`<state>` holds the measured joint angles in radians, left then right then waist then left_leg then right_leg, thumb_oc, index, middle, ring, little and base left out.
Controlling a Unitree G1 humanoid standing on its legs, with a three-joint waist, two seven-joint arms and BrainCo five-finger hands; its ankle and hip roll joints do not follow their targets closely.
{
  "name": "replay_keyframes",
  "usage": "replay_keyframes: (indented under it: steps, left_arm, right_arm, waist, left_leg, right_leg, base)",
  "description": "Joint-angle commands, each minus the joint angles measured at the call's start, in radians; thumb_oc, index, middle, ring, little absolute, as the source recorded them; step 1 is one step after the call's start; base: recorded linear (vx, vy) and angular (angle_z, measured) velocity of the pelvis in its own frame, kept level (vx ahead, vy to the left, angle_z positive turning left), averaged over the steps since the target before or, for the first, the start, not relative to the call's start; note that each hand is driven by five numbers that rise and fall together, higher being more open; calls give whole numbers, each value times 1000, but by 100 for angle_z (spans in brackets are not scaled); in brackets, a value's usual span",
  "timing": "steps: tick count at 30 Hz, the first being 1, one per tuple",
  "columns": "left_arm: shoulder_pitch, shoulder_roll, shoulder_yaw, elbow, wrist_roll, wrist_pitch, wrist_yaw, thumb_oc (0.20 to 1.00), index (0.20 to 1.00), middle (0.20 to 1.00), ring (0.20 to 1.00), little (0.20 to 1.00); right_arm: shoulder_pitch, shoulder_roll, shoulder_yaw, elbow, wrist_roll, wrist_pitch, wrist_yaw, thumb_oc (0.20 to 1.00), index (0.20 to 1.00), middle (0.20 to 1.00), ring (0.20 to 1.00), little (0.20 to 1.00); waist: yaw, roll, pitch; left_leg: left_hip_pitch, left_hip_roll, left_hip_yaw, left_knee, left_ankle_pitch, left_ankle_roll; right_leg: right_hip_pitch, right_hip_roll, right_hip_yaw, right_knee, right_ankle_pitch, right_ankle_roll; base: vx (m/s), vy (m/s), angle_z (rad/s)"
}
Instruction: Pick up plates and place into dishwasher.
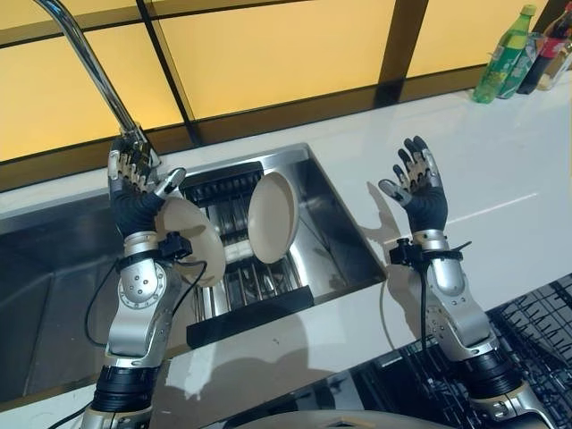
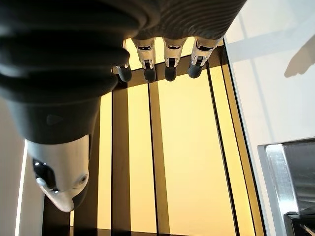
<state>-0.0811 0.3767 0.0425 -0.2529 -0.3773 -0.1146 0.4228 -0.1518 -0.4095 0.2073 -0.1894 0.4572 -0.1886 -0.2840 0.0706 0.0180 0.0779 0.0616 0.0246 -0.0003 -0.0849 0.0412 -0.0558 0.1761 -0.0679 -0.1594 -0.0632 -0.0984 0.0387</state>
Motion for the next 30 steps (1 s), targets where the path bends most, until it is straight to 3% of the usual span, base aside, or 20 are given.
replay_keyframes:
  steps: [1, 14, 22, 30]
  left_arm:
    - [-11, 62, 5, 18, -39, -52, -26, 1000, 1000, 1000, 1000, 1000]
    - [-4, 84, 28, 12, 56, -63, -68, 1000, 1000, 1000, 1000, 1000]
    - [-21, 183, 130, 60, 164, -55, 19, 1000, 1000, 1000, 1000, 1000]
    - [23, 300, 262, 93, 401, -35, 74, 1000, 1000, 1000, 1000, 1000]
  right_arm:
    - [7, -8, -34, -58, -9, -22, 21, 1000, 1000, 1000, 1000, 1000]
    - [41, -3, -49, -57, -4, -30, 35, 1000, 1000, 1000, 1000, 1000]
    - [35, -9, -46, -51, -12, -27, 25, 1000, 1000, 1000, 1000, 1000]
    - [49, -35, -68, -66, 8, -8, 49, 1000, 1000, 1000, 1000, 1000]
  waist:
    - [24, -22, -88]
    - [26, -17, -101]
    - [34, -5, -110]
    - [47, 0, -116]
  left_leg:
    - [-8, 21, -14, 13, -79, -16]
    - [-20, 28, -10, 7, -68, -25]
    - [-27, 15, -23, 1, -66, -17]
    - [-28, 11, -21, 4, -67, -17]
  right_leg:
    - [-79, -50, -26, -9, 60, 60]
    - [-80, -52, -38, -16, 59, 60]
    - [-88, -59, -41, -13, 57, 62]
    - [-85, -71, -48, -11, 54, 64]
  base:
    - [-2, -4, 5]
    - [-1, -1, 1]
    - [8, 21, 1]
    - [29, 30, 5]
